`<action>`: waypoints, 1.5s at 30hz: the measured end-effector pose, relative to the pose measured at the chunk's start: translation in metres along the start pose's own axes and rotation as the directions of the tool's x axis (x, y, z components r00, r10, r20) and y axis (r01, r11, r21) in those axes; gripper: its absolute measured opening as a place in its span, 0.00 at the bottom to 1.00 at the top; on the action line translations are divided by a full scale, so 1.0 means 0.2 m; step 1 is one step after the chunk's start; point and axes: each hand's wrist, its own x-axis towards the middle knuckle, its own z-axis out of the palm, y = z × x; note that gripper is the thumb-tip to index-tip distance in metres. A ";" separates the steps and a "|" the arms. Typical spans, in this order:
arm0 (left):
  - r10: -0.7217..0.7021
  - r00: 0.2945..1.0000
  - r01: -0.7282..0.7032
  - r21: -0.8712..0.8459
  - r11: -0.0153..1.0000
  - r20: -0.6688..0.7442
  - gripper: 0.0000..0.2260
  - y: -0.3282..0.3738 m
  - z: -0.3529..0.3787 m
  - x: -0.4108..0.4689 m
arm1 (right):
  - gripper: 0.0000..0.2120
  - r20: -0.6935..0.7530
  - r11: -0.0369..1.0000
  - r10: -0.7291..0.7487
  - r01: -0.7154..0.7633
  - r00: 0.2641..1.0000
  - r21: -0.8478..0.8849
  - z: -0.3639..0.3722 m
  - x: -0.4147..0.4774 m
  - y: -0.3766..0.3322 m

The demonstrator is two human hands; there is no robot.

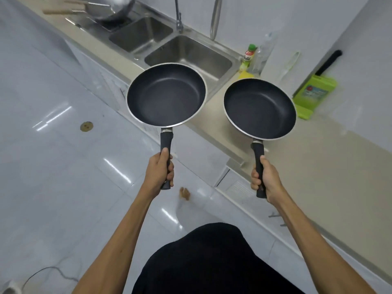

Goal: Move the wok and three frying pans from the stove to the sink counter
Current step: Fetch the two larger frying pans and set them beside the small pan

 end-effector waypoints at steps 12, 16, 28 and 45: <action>-0.055 0.985 0.047 -0.050 0.998 -0.166 0.19 0.30 -0.82 0.85 | 0.23 0.129 0.976 0.002 0.026 0.992 -0.215 1.04 0.65 -0.47; -0.073 0.971 0.059 -0.068 0.996 -0.227 0.19 0.42 -1.05 1.14 | 0.23 0.177 0.965 0.020 0.027 0.984 -0.260 1.44 0.85 -0.64; -0.109 0.911 0.050 -0.157 0.986 -0.399 0.18 0.73 -1.75 1.80 | 0.22 0.331 0.951 0.074 0.033 0.941 -0.308 2.66 1.24 -1.07; -0.089 0.922 0.055 -0.102 0.993 -0.377 0.20 1.22 -3.36 2.81 | 0.21 0.310 0.962 0.037 0.051 0.950 -0.269 4.52 1.53 -1.25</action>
